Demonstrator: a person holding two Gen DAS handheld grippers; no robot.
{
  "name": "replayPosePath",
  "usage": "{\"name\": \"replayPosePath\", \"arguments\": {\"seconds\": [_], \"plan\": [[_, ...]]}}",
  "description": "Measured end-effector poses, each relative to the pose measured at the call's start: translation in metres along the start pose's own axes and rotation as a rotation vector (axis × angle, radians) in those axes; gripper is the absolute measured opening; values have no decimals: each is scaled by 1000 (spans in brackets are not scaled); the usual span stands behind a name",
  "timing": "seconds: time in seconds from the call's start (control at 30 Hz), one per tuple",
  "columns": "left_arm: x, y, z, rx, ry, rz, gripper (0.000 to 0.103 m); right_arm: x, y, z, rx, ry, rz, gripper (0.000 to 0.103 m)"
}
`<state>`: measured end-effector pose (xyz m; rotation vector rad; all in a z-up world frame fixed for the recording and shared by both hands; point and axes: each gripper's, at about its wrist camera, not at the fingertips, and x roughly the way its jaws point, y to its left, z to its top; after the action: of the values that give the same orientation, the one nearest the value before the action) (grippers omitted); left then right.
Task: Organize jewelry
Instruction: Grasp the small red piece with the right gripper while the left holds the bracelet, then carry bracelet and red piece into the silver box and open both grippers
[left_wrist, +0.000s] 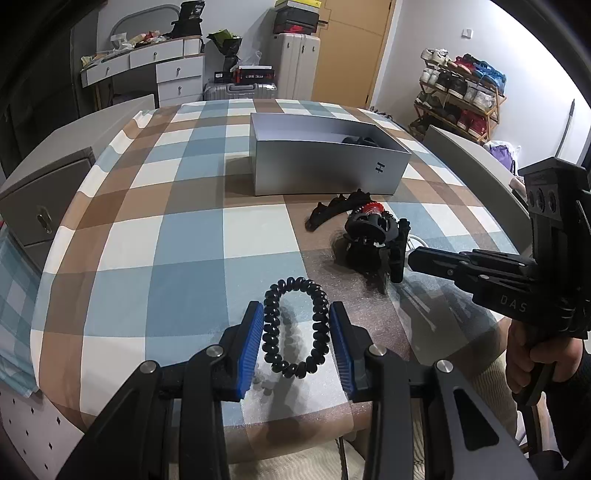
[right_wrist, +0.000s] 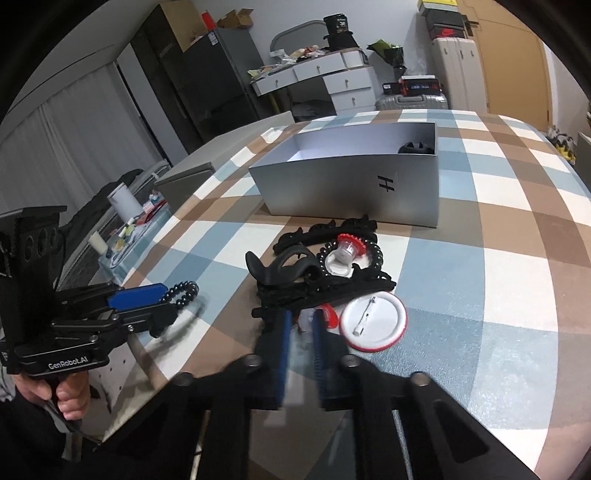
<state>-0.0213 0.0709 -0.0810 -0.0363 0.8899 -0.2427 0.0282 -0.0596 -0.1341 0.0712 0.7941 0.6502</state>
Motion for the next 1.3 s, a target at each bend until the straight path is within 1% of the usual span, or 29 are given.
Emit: {"name": "replayPosePath", "arguments": {"seconds": [0.13, 0.43, 0.63, 0.77, 0.93, 1.07, 1.17, 1.3], "plan": [[-2, -1, 2, 3, -3, 6, 31, -4, -2, 0, 8, -18, -5, 4], [-7, -5, 12, 8, -24, 2, 31, -34, -10, 3, 55, -82, 11, 4], [-9, -10, 21, 15, -41, -9, 31, -48, -13, 10, 111, -109, 96, 4], [-12, -11, 27, 14, -58, -19, 31, -49, -14, 16, 125, -117, 118, 4], [-17, -13, 36, 20, -85, -25, 31, -51, -12, 19, 131, -136, 132, 4], [-19, -15, 44, 22, -105, -37, 31, -54, -6, 23, 104, -140, 146, 4], [-19, -17, 51, 28, -122, -40, 31, -54, -3, 29, 87, -146, 147, 4], [-19, -17, 62, 37, -140, -39, 31, -57, -4, 41, 78, -176, 146, 4]]}}
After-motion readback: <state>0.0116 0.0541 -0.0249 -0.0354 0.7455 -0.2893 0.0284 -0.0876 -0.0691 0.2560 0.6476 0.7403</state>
